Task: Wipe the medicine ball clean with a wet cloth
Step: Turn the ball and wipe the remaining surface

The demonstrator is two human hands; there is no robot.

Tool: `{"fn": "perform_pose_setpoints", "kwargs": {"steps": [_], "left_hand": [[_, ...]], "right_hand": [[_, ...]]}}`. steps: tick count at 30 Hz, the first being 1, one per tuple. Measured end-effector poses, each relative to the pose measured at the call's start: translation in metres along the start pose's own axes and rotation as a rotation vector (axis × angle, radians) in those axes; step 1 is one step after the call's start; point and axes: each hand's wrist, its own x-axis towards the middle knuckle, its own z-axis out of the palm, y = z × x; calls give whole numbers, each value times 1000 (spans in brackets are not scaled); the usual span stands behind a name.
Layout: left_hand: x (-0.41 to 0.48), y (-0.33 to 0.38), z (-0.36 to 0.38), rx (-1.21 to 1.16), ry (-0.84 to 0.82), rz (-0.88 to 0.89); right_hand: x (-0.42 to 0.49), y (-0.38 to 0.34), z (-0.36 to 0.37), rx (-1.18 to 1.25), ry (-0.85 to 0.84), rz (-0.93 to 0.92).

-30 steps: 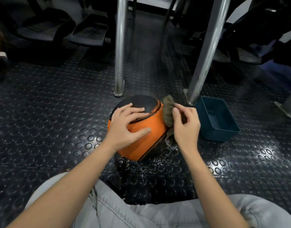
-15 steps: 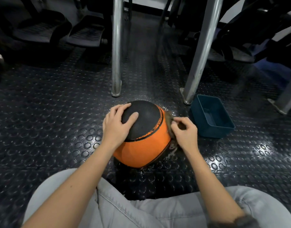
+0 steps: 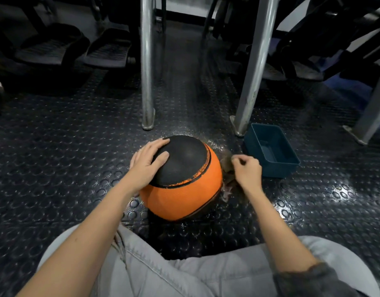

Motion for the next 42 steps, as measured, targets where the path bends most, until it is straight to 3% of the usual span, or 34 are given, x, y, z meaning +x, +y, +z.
{"fn": "perform_pose_setpoints", "kwargs": {"steps": [3, 6, 8, 10, 11, 13, 16, 19, 20, 22, 25, 28, 30, 32, 35, 38, 40, 42], "left_hand": [[0, 12, 2, -40, 201, -3], [-6, 37, 21, -252, 395, 29], [-9, 45, 33, -57, 341, 22], [-8, 37, 35, 221, 288, 62], [-6, 33, 30, 251, 276, 82], [-3, 20, 19, 200, 287, 80], [6, 8, -6, 143, 286, -6], [13, 14, -20, 241, 246, -105], [11, 18, -19, 250, 249, -115], [3, 24, -10, 213, 277, -102], [-3, 18, -2, 217, 327, -92], [3, 18, -6, 192, 357, -87], [4, 15, -7, 144, 350, -72], [0, 13, -7, 40, 363, -46], [-2, 9, -8, -152, 529, -116], [-1, -2, -10, -320, 629, -645], [-2, -10, -10, -497, 533, -853], [-5, -9, -9, -567, 486, -836]], "right_hand": [[-8, -34, -7, 247, 138, -220], [-34, -42, 16, 223, -29, -459], [-34, -18, 27, 165, -63, -384], [-21, 12, 25, -2, -78, -173], [-15, 24, 21, -63, -63, -57], [-6, 25, 11, 45, 43, 59], [-11, -17, 3, 283, 179, -160], [-37, -36, 24, 289, 68, -496], [-43, -25, 37, 221, -29, -508], [-41, -1, 53, 53, -144, -366], [-29, 7, 46, -3, -37, -197], [-39, -32, 35, 221, 35, -386], [-48, -38, 43, 228, -56, -519], [-42, -22, 50, 105, -149, -413], [-24, -2, 38, 64, -76, -139], [-13, -14, 29, 331, -39, -3], [-11, -19, 36, 482, -235, 152], [-16, -19, 45, 499, -462, 328]]}}
